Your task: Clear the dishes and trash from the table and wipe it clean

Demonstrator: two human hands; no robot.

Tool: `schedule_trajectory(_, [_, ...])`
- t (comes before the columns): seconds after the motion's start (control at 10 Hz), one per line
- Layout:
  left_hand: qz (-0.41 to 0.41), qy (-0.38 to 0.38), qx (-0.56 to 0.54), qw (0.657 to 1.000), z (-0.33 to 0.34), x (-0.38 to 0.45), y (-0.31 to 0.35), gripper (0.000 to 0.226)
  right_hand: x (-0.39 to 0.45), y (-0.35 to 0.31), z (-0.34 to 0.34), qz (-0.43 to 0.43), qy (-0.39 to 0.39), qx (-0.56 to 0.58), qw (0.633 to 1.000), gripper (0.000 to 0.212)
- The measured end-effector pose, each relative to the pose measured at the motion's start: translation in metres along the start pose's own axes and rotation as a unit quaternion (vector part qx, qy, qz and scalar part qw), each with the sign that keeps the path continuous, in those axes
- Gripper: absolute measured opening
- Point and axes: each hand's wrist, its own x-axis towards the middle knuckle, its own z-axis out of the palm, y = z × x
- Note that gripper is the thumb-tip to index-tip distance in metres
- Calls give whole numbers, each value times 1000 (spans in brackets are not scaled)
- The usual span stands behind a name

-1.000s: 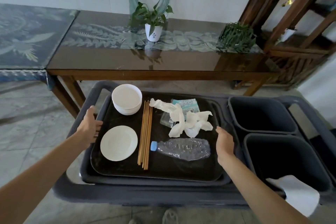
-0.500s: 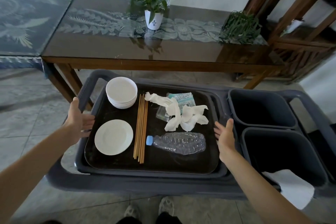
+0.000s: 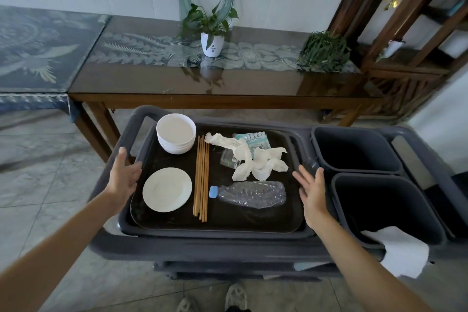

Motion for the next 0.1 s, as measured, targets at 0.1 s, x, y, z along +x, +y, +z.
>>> schedule_trajectory(0.1, [47,-12,85,995,7,-5,-1,74,-4,-6,0,-37,-4,-19,999,61])
